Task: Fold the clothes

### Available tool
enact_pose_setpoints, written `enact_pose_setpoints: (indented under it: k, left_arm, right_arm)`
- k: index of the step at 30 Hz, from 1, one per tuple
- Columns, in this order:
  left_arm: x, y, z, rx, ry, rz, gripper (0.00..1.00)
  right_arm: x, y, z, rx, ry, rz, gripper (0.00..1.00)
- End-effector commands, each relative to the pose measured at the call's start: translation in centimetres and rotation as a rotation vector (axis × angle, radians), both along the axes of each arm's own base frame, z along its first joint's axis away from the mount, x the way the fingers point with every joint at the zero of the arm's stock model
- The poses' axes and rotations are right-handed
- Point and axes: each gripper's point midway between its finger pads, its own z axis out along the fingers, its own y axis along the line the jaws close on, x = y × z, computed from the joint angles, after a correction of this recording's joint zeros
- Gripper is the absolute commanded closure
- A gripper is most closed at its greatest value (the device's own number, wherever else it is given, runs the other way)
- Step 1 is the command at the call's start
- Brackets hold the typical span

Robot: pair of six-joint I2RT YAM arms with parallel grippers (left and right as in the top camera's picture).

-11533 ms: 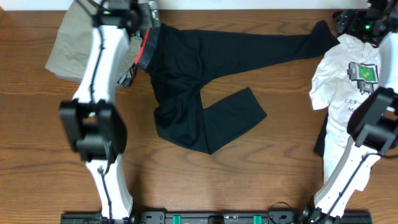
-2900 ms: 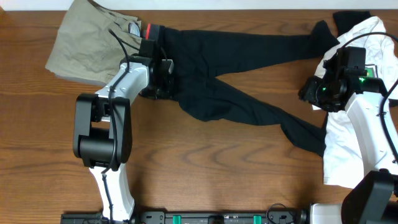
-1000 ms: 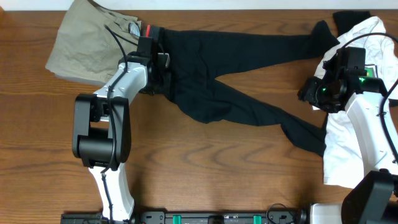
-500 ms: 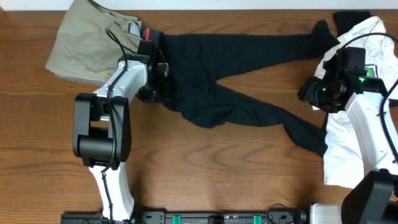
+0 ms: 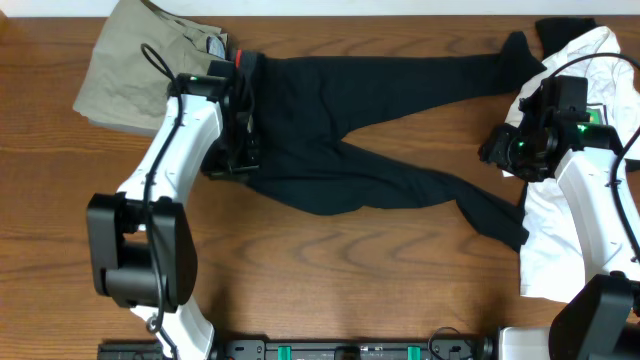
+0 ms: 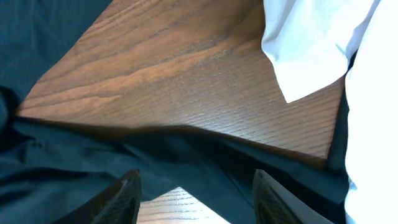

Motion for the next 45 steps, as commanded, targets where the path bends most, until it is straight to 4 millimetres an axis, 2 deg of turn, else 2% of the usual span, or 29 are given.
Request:
enact_pose_setpoints:
  k: [1, 4, 5, 7, 8, 10, 18, 24, 29, 39, 42, 45]
  left_arm:
    - [-0.8, 1.0, 0.3, 0.056, 0.034, 0.008, 0.94]
    - [-1.4, 1.2, 0.2, 0.072, 0.055, 0.005, 0.94]
    - [-1.4, 1.3, 0.1, 0.072, 0.056, 0.005, 0.84]
    - [-1.2, 1.4, 0.0, 0.08, 0.045, 0.004, 0.34]
    - [-1.0, 1.4, 0.0, 0.081, 0.037, 0.004, 0.23]
    - [-0.6, 1.4, -0.1, 0.084, 0.019, 0.004, 0.19]
    - [1.0, 2.8, -0.7, 0.127, -0.042, 0.092, 0.17]
    - [0.7, 4.8, -3.7, 0.114, -0.042, 0.195, 0.18]
    - [0.6, 5.7, -5.4, 0.081, -0.055, 0.241, 0.32]
    - [0.2, 7.6, -5.7, 0.083, -0.039, 0.292, 0.34]
    - [0.3, 7.2, -5.4, 0.056, -0.046, 0.266, 0.33]
    - [0.7, 6.0, -4.1, -0.016, -0.078, 0.237, 0.33]
  right_arm:
    - [0.1, 0.3, 0.2, 0.002, -0.003, 0.013, 0.44]
    - [0.1, 0.4, 0.2, 0.003, -0.004, 0.013, 0.44]
    - [0.1, 0.3, 0.2, 0.003, -0.005, 0.013, 0.44]
    - [0.1, 0.3, 0.2, 0.003, -0.004, 0.013, 0.44]
    - [0.1, 0.3, 0.2, 0.003, -0.004, 0.013, 0.44]
    - [0.1, 0.3, 0.2, 0.003, -0.004, 0.013, 0.44]
    - [0.1, 0.3, 0.2, 0.002, -0.004, 0.014, 0.44]
    - [0.1, 0.3, 0.2, -0.003, -0.006, 0.02, 0.43]
    - [0.2, 0.3, 0.3, -0.005, -0.011, 0.019, 0.43]
    - [0.3, 0.3, 0.3, -0.005, -0.012, 0.019, 0.43]
    - [0.4, 0.2, 0.3, -0.006, -0.019, 0.019, 0.43]
    - [0.5, 0.2, 0.4, -0.006, -0.025, 0.019, 0.42]
